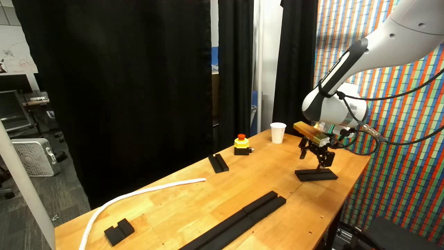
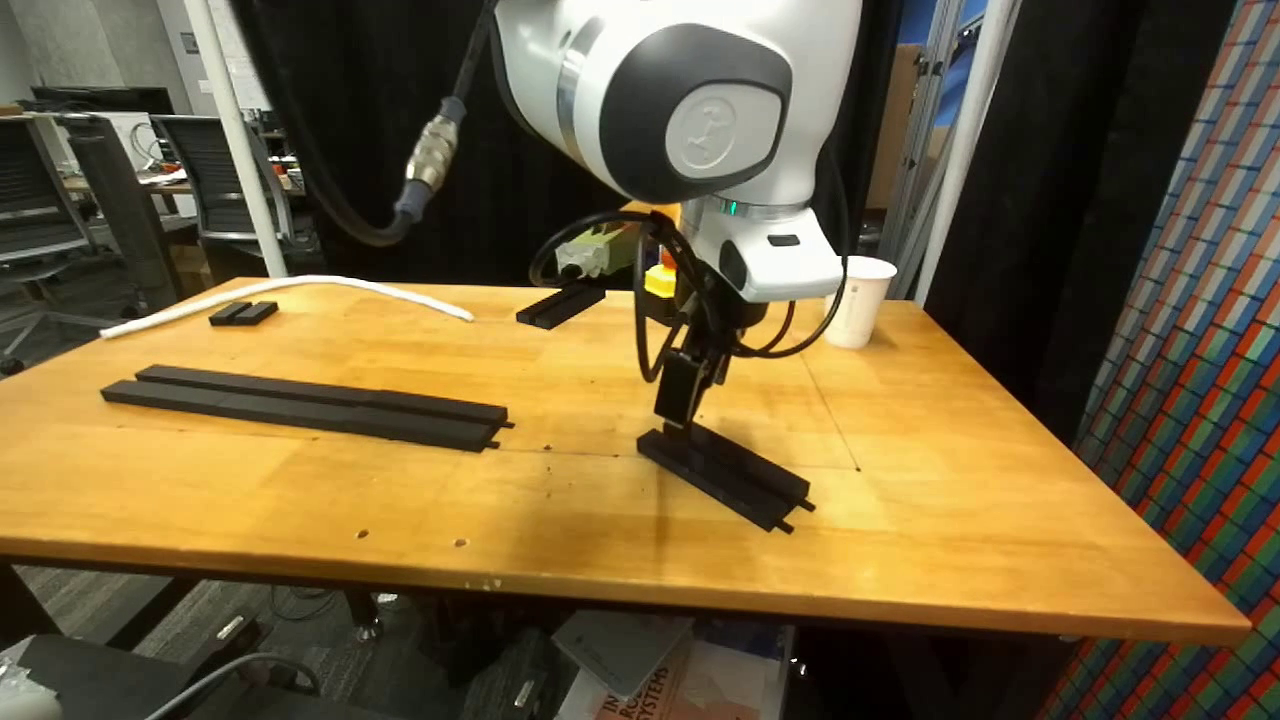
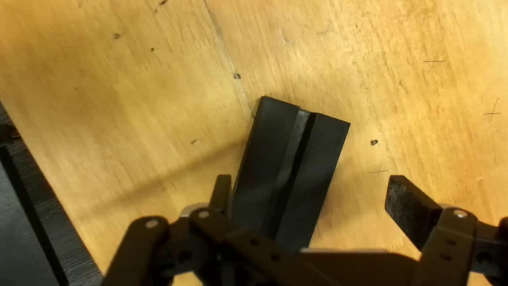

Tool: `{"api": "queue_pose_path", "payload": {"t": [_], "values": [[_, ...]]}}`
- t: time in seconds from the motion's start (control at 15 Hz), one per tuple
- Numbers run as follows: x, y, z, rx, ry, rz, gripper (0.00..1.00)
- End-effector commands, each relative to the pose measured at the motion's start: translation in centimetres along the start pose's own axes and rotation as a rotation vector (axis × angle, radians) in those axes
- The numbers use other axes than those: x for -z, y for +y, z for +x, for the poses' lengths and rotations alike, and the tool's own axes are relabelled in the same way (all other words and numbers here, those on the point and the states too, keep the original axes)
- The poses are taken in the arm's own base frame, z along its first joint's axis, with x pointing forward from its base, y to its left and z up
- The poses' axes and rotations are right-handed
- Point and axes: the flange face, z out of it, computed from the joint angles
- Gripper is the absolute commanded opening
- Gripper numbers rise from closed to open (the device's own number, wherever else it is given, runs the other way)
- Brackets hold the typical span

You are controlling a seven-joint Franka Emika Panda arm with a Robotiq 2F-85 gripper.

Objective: Join the four pieces of the black objects together

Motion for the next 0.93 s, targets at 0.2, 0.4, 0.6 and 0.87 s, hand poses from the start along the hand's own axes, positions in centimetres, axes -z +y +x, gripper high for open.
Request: {"api": "queue_pose_path", "payload": {"t": [0.2,0.4,0.6,0.87], "values": [[-3.3,-2.8,1.2,0.02,-0.014,-0.035,1.0],[-4.5,-2.8,1.5,0.026,-0.036,-0.065,1.0],[-4.7,-2.4,1.4,0.035,-0.058,-0.092,1.0],[-3.7,-2.1,0.9,0.033,-0.061,-0.105,1.0]]}}
